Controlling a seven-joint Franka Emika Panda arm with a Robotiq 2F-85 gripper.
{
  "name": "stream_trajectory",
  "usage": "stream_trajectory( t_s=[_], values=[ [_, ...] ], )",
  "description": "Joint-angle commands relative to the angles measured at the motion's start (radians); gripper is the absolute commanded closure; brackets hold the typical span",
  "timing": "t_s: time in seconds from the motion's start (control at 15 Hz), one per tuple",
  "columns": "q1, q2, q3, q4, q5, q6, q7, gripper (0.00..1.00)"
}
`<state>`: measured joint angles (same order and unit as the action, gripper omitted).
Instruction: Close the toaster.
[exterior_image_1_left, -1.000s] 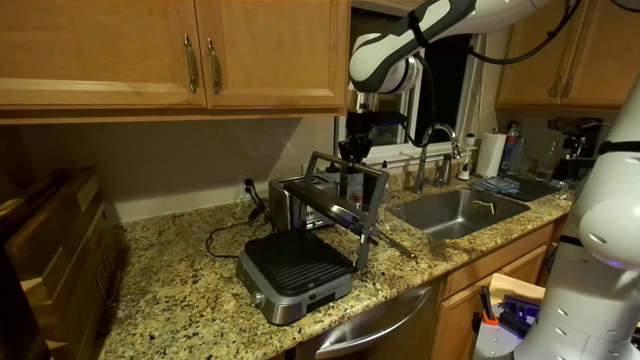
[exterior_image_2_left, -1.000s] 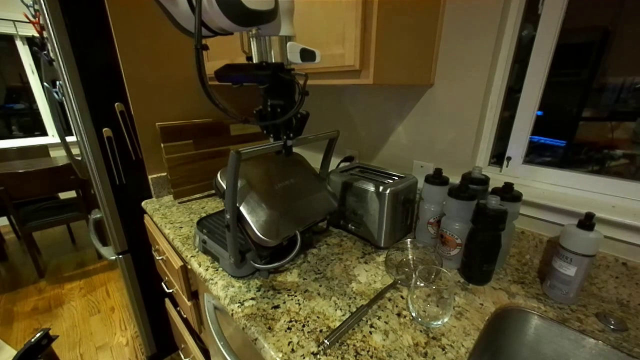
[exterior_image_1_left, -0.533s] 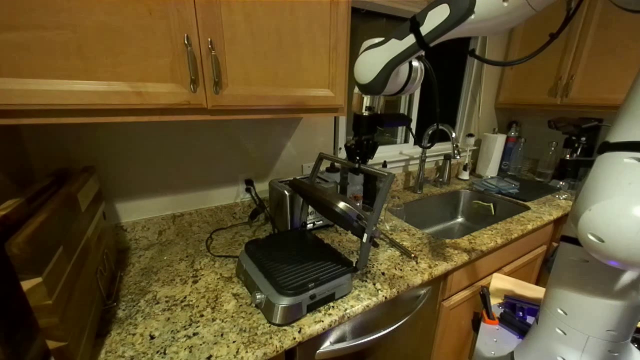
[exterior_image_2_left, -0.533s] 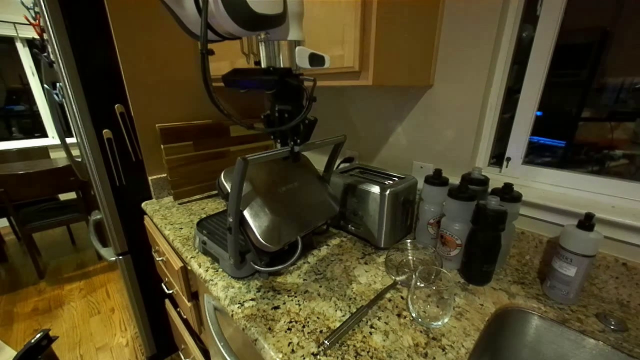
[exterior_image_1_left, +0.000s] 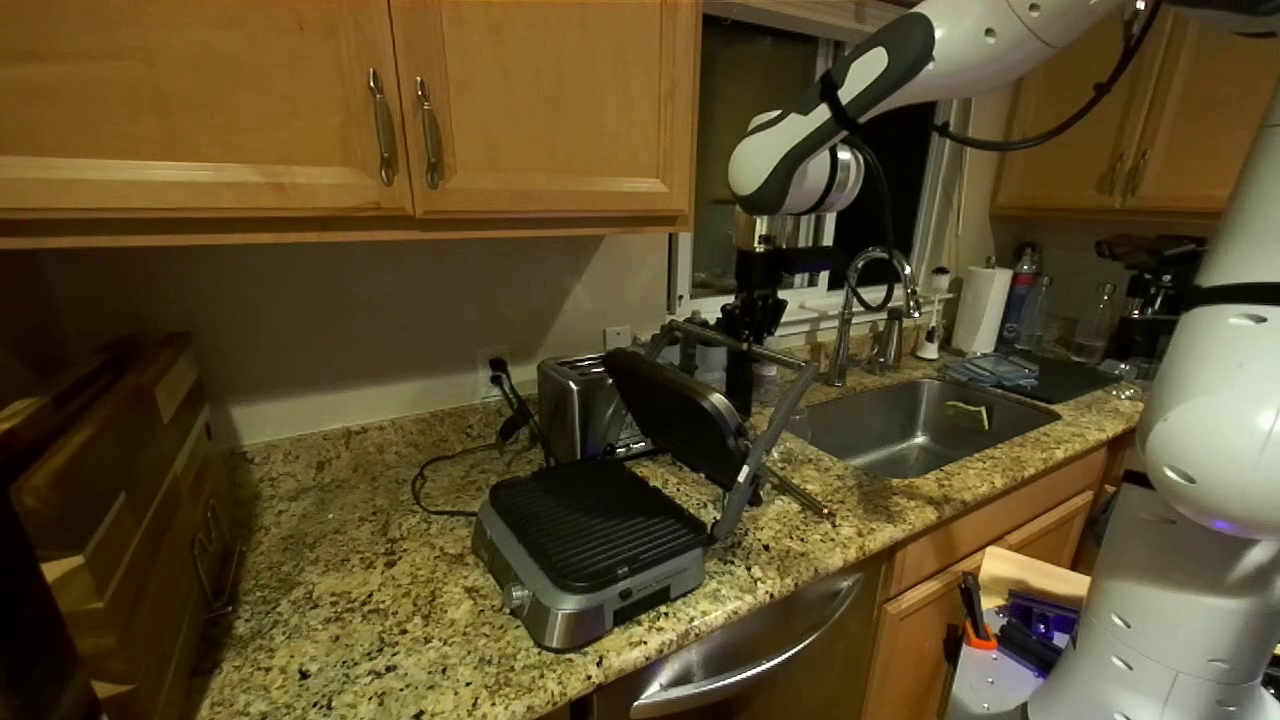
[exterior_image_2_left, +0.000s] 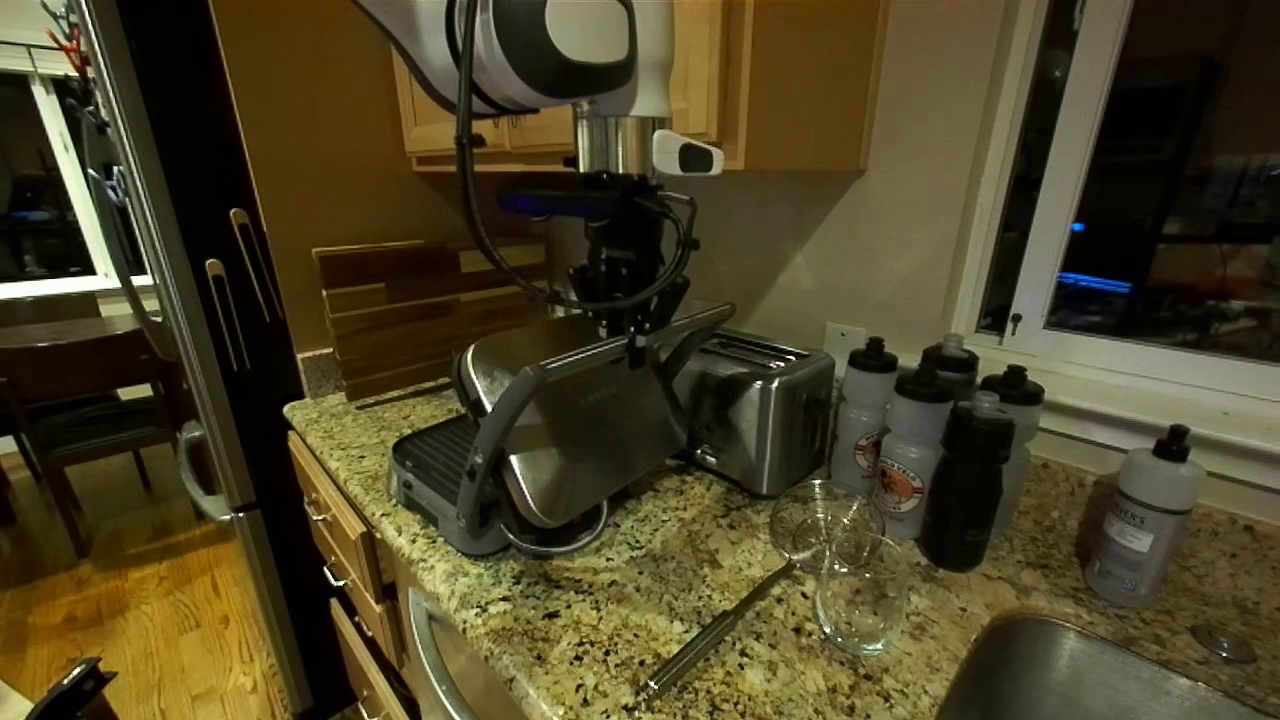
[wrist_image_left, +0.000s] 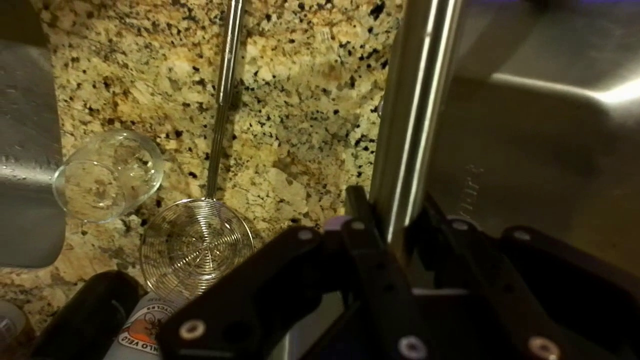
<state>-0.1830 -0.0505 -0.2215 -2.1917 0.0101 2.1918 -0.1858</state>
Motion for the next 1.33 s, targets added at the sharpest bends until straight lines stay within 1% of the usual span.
stream_trajectory(
  t_s=[0.0, 0.4, 0.47, 0.53, 0.6, 0.8, 0.93, 1.07, 1.13, 1.27],
  values=[
    [-0.017, -0.018, -0.009, -0.026, 0.010, -0.012, -0.050, 0.89],
    [-0.026, 0.007, -0.014, -0.008, 0.018, -0.020, -0.063, 0.89],
    [-0.027, 0.009, -0.015, -0.003, 0.019, -0.029, -0.064, 0.77],
    [-0.028, 0.008, -0.015, -0.002, 0.014, -0.031, -0.063, 0.51],
    [-0.028, -0.003, -0.015, -0.001, 0.005, -0.041, -0.067, 0.50],
    [-0.029, -0.037, -0.017, 0.013, -0.020, -0.084, -0.085, 0.31],
    [-0.028, -0.036, -0.019, 0.051, -0.016, -0.104, -0.090, 0.18],
    [-0.025, -0.008, -0.021, 0.092, 0.007, -0.119, -0.105, 0.05],
    [-0.022, 0.013, -0.019, 0.107, 0.018, -0.129, -0.106, 0.02],
    [-0.021, 0.040, -0.016, 0.124, 0.018, -0.141, -0.102, 0.00]
  ],
)
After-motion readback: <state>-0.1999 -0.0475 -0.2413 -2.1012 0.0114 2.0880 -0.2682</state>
